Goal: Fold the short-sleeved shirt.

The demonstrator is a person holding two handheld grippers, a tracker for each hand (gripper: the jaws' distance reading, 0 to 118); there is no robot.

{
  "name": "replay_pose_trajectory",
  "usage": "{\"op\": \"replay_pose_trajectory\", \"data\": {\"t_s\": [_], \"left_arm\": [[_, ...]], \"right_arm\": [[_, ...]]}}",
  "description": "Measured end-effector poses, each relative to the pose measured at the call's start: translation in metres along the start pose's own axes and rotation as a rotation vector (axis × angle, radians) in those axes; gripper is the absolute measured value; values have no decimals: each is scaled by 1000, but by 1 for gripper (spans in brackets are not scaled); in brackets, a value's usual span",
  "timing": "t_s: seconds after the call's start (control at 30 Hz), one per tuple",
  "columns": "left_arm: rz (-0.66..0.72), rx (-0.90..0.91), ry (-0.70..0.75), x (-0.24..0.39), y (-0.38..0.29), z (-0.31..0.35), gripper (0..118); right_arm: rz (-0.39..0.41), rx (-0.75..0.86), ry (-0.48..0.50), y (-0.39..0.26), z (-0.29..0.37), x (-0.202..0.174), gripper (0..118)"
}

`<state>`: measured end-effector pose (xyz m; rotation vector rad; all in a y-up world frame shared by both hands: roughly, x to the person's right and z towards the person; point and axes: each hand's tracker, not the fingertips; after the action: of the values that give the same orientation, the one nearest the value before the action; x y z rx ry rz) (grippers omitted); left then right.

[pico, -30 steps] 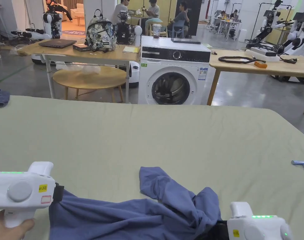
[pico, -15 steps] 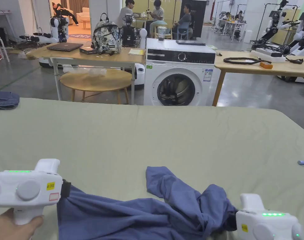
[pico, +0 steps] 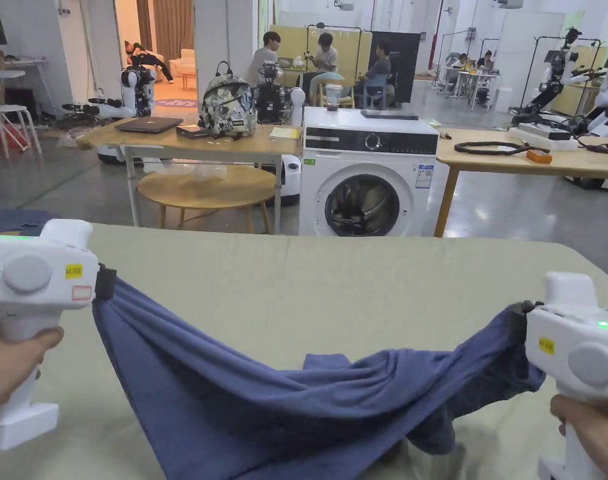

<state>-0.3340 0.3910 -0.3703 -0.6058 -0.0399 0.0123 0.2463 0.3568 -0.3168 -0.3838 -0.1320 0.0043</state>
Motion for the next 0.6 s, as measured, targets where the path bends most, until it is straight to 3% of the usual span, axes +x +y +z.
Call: {"op": "replay_pose_trajectory", "data": {"t_s": [0.6], "left_arm": [[71,148,184,-78,126,37,0]], "right_arm": [[37,209,-80,167,-18,-10,3]]}}
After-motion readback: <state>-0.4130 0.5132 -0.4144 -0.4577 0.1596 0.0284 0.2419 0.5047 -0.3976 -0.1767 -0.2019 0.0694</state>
